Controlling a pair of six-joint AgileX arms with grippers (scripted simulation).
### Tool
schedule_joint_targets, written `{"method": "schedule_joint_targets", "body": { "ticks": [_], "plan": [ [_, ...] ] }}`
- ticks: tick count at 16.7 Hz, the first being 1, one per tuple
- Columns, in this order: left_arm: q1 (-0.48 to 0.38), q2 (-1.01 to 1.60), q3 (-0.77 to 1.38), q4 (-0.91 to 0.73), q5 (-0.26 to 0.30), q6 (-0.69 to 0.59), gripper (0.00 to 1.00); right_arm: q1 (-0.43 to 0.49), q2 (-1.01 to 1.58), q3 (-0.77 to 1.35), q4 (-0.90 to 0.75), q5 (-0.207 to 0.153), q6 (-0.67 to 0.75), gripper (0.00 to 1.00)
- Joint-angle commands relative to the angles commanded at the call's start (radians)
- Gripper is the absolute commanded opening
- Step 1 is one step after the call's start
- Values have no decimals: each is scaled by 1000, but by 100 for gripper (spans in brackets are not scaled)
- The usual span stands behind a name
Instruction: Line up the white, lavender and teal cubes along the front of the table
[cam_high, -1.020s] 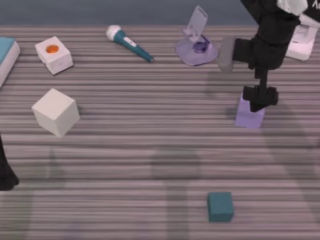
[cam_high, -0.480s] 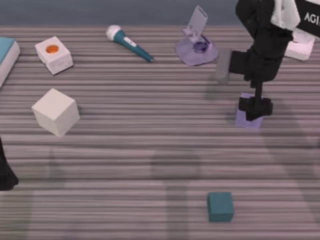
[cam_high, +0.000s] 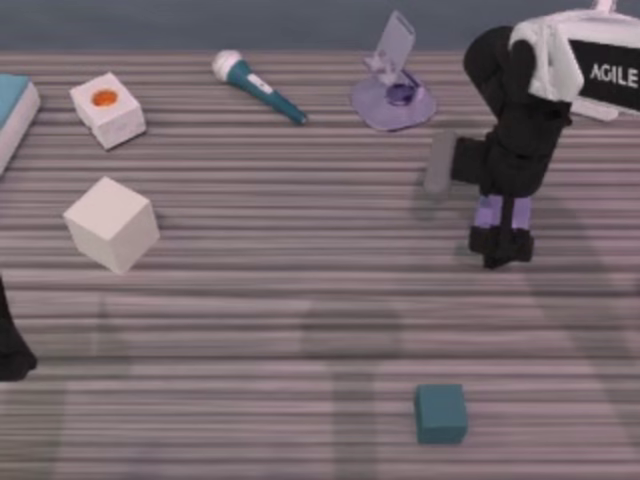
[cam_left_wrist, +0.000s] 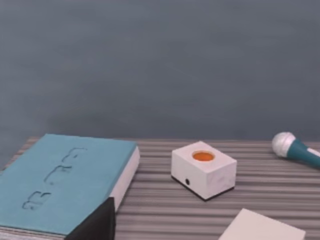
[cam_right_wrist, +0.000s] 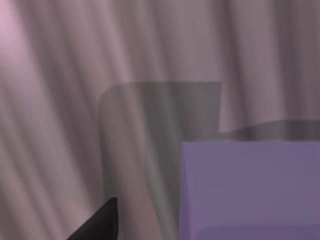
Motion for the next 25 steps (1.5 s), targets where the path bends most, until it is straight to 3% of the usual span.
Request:
{"method": "schedule_joint_targets", "body": {
  "ticks": [1,14,25],
  "plan": [
    [0,0,0,0,0,0,100,0,0,0,0,0,0,100],
    [0,0,0,0,0,0,100,0,0,0,0,0,0,2],
    [0,0,0,0,0,0,100,1,-28,13,-34,-4,6,0]
  ]
}}
